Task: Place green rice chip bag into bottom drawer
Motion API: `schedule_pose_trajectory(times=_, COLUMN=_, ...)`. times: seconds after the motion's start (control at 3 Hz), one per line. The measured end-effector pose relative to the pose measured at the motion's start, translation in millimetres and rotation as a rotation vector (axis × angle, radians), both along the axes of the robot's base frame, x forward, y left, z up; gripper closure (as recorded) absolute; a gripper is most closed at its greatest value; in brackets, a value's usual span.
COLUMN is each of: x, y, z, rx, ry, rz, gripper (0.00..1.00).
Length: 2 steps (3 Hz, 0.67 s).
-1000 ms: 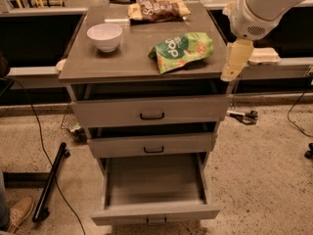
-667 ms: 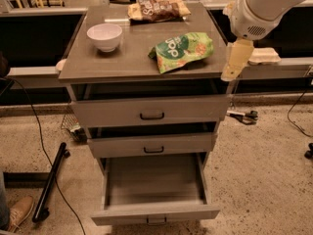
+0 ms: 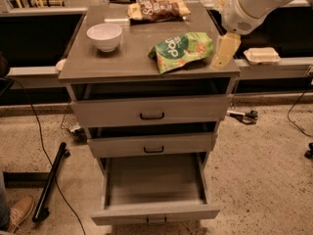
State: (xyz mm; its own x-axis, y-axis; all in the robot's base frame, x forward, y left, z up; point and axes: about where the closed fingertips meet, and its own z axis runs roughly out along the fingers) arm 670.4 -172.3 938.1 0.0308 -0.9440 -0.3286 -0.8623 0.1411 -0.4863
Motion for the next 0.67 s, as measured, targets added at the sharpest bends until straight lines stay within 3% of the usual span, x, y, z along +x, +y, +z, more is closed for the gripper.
schedule_pose_trajectory(times=0.67, x=54.9, y=26.7, z=-17.8, rx=0.089, ry=0.014, rz=0.048, gripper=0.0)
